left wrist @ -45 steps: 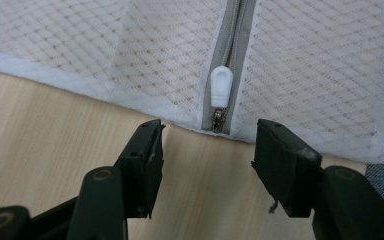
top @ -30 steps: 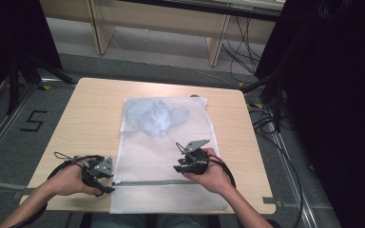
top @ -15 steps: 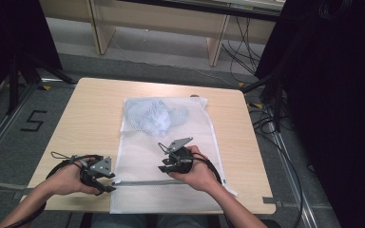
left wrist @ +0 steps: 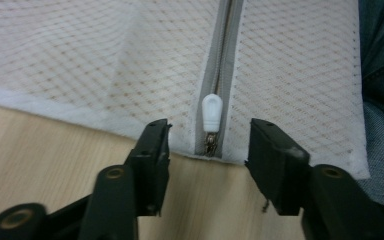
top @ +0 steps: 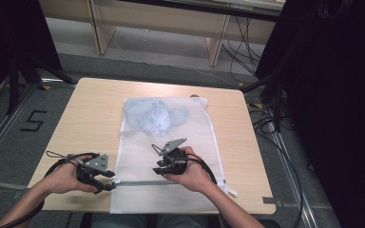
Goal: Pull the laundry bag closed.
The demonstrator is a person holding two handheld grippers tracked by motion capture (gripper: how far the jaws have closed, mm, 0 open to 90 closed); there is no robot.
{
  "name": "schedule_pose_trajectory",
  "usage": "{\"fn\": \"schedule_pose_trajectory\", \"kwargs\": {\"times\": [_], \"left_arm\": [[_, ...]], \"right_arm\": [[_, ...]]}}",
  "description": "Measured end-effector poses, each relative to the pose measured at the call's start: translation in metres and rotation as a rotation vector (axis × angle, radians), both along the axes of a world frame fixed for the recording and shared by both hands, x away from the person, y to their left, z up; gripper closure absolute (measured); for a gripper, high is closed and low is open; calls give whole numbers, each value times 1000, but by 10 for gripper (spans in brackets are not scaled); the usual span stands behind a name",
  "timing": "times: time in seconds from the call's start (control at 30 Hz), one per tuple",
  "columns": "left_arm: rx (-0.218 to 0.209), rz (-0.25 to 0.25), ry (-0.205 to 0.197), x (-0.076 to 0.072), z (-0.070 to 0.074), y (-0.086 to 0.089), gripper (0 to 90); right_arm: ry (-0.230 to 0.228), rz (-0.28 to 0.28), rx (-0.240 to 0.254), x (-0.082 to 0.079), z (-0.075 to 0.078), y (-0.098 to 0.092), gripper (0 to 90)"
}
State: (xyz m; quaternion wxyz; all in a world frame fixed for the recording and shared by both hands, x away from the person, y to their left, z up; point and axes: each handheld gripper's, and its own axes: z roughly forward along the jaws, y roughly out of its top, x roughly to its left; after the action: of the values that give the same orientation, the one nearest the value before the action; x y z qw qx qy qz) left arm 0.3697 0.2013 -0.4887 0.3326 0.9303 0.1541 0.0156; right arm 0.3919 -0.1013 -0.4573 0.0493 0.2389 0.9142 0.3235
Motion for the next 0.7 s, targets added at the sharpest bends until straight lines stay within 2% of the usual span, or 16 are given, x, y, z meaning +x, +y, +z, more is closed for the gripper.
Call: {"fn": "schedule_pose_trajectory", "kwargs": {"times": [0.03, 0.07, 0.1, 0.13, 0.17, 0.2, 0.23, 0.27, 0.3, 0.33, 0.4, 0.47, 0.53, 0.57, 0.67, 0.7], "left_arm": [[-39, 30, 12, -1, 0, 2, 570], [-48, 41, 12, 0, 0, 4, 607], [-56, 53, 22, 1, 0, 5, 649], [-70, 71, 21, 2, 0, 7, 673], [-78, 111, 28, 4, 1, 7, 738], [-80, 135, 23, 6, 1, 8, 788], [-64, 148, 17, 7, 2, 9, 813], [-84, 173, 30, 7, 1, 7, 830], [-99, 196, 61, 8, 0, 6, 845], [-85, 204, 62, 8, -1, 5, 859], [-61, 223, 70, 8, -2, 3, 878], [-37, 245, 70, 9, -3, 1, 891], [-46, 286, 102, 9, -5, -1, 893], [-38, 288, 104, 10, -5, -1, 894], [-49, 293, 123, 9, -8, -4, 894], [-38, 285, 115, 9, -8, -5, 894]], "right_arm": [[-21, 35, -10, 2, 0, 0, 684], [-18, 25, 2, 1, -2, 2, 685], [-6, 37, -9, 1, -1, 3, 686], [-13, 40, -6, 1, -2, 5, 687], [-19, 44, -5, 0, -3, 7, 691], [1, 57, -7, -1, -2, 9, 698], [0, 64, -12, -2, -3, 11, 708], [-5, 74, -15, -2, -3, 13, 730], [-3, 73, -8, -3, -4, 16, 765], [20, 93, 3, -5, -4, 21, 792], [22, 119, 9, -6, -6, 28, 818], [43, 133, 23, -7, -8, 37, 824], [49, 145, 29, -7, -10, 44, 823], [47, 157, 27, -6, -12, 49, 822], [58, 172, 24, -6, -15, 58, 820], [67, 169, 27, -7, -17, 62, 821]]}}
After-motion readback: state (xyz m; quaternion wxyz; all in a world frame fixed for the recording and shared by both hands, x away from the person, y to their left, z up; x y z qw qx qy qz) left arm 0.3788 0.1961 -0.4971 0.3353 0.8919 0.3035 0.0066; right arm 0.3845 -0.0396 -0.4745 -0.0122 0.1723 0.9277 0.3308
